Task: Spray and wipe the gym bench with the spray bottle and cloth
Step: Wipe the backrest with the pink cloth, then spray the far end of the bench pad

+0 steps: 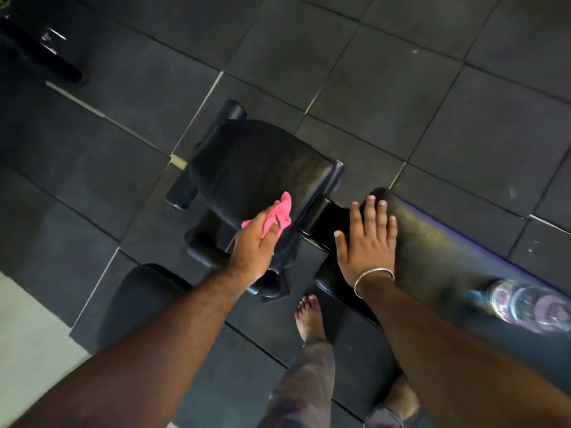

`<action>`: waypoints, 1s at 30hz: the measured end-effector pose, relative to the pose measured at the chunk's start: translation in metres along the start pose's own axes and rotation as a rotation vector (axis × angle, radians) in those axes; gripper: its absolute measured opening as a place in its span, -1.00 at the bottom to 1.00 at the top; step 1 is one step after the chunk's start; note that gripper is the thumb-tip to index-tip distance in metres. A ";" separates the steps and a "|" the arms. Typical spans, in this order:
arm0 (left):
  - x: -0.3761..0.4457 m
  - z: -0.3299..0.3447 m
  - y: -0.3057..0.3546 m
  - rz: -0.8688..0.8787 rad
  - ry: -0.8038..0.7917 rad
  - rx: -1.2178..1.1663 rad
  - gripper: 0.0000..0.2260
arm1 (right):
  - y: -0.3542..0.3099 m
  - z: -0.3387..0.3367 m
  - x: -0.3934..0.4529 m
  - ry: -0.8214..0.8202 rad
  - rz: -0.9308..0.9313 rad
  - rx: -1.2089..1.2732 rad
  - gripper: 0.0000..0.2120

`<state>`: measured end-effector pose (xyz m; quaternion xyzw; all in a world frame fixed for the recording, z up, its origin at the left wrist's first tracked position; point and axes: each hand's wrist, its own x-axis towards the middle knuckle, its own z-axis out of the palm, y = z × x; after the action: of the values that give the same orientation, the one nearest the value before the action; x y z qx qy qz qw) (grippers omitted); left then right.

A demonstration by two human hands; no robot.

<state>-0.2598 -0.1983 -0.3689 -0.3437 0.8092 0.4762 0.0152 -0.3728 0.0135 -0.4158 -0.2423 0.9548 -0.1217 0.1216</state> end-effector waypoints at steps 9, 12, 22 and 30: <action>-0.049 0.102 0.109 0.145 -0.043 -0.069 -0.60 | 0.055 -0.055 -0.080 0.157 0.042 0.431 -0.70; -0.072 0.148 0.119 0.395 -0.134 0.111 -0.55 | 0.092 -0.062 -0.138 0.239 0.175 0.490 -0.76; -0.125 0.231 0.105 0.552 -0.501 0.919 0.09 | 0.197 -0.096 -0.191 0.710 0.567 0.649 -0.41; -0.131 0.251 0.178 0.471 -0.366 0.506 -0.32 | 0.221 -0.149 -0.122 0.461 0.158 0.938 -0.26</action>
<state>-0.3372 0.1245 -0.3245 -0.0431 0.9417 0.3057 0.1339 -0.4081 0.2878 -0.3187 -0.0562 0.8151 -0.5765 0.0125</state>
